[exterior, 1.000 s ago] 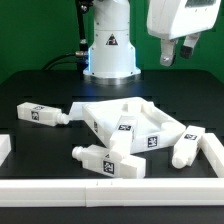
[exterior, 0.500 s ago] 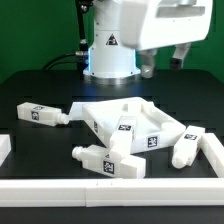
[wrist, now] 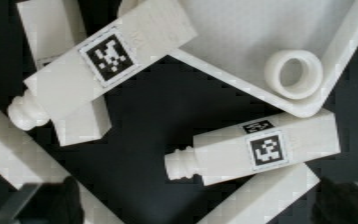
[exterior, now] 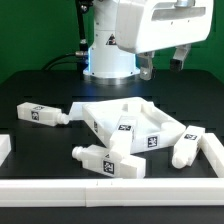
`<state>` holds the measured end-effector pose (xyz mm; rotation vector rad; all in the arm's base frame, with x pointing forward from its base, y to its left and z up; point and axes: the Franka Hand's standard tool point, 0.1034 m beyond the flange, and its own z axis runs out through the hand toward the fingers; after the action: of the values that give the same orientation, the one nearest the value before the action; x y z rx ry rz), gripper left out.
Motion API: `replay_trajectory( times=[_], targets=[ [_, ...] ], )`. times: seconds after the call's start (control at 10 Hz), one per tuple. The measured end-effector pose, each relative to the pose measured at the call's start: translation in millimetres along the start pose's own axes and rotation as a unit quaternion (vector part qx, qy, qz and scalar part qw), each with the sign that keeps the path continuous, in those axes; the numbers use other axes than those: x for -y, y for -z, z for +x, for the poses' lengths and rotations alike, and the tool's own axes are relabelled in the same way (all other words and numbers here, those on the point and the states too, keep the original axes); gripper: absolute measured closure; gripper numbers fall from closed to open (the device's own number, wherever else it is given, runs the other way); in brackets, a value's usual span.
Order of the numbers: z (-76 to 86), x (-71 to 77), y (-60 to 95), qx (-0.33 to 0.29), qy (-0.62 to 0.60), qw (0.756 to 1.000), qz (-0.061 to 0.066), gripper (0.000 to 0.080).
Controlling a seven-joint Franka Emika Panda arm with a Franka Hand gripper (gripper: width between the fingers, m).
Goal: Assemble desk
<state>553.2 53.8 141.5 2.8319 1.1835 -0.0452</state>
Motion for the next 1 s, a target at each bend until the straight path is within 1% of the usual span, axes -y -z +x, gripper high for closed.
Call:
replay_trajectory(
  times=[0.1, 0.2, 0.3, 0.4, 0.7, 0.8, 0.9, 1.0],
  targets=[
    [-3.5, -14.7, -13.7, -0.026, -0.041, 0.999, -0.01, 0.015],
    [-12.1, -22.1, -24.0, -0.032, -0.113, 0.993, 0.013, 0.015],
    [-17.5, -34.2, -27.3, -0.028, -0.142, 0.989, 0.034, 0.015],
    [-20.1, -47.1, -27.4, -0.03, -0.114, 0.992, 0.032, 0.015],
    [-22.3, -47.9, -30.7, -0.029, -0.126, 0.991, 0.033, 0.015],
    [-26.7, -52.7, -39.5, -0.031, -0.187, 0.981, 0.029, 0.015],
    [-27.3, -54.2, -49.7, -0.028, -0.257, 0.965, 0.031, 0.015],
    [-24.5, -54.0, -54.2, -0.026, -0.284, 0.958, 0.032, 0.015]
  ],
)
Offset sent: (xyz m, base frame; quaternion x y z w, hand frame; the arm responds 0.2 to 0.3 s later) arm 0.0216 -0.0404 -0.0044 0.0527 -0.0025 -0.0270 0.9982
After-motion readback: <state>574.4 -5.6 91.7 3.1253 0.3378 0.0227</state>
